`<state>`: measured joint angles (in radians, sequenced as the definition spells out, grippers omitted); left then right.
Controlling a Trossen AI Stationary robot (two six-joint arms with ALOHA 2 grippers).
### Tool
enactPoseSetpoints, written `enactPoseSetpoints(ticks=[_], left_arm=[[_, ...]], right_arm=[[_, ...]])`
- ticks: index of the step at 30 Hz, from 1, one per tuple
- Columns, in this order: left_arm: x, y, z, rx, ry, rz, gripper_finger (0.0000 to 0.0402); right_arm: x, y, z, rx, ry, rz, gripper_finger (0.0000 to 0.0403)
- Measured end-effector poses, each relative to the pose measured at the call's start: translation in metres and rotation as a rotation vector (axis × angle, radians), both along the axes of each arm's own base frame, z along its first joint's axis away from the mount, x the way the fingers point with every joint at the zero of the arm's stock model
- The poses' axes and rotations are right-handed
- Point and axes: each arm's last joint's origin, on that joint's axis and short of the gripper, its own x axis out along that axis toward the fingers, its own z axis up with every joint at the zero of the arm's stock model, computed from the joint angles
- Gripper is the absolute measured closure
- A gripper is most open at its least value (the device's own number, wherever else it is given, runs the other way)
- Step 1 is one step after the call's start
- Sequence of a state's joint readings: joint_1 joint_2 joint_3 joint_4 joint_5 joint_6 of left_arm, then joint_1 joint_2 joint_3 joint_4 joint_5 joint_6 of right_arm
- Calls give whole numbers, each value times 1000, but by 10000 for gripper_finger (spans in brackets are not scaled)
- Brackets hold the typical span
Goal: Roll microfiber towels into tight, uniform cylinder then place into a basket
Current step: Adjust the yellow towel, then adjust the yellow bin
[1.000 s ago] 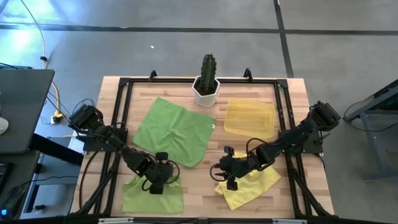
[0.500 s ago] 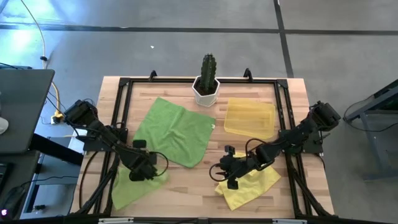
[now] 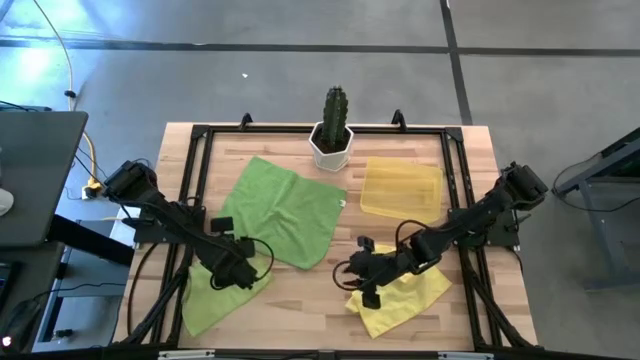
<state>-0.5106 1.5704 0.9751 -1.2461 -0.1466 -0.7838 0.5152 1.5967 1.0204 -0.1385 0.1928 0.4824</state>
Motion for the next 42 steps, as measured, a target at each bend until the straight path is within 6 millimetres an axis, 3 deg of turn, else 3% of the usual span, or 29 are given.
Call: enactPoseSetpoints(ticks=[5,12,17,21,27,32,38,42], left_arm=[[25,-12,28,-36,-207,-15,303],[52,-22,61,4,-499,-50,303],[62,-26,72,-5,-597,-104,303],[65,-28,73,-16,-625,-144,303],[65,-28,73,-23,-624,-148,303],[65,-28,73,-24,-623,-148,303],[66,-28,73,-23,-623,-146,303],[66,-28,73,-22,-624,-146,303]], right_arm=[[-10,2,-13,171,221,-53,269],[-20,10,-50,101,459,-125,269],[-26,14,-79,58,641,-111,269],[-34,17,-85,85,776,-125,269],[-68,20,-84,27,1055,-96,269],[-87,16,-76,-34,1210,-170,269],[-80,18,-43,-71,1078,-149,269],[-74,13,-20,-225,878,-212,269]])
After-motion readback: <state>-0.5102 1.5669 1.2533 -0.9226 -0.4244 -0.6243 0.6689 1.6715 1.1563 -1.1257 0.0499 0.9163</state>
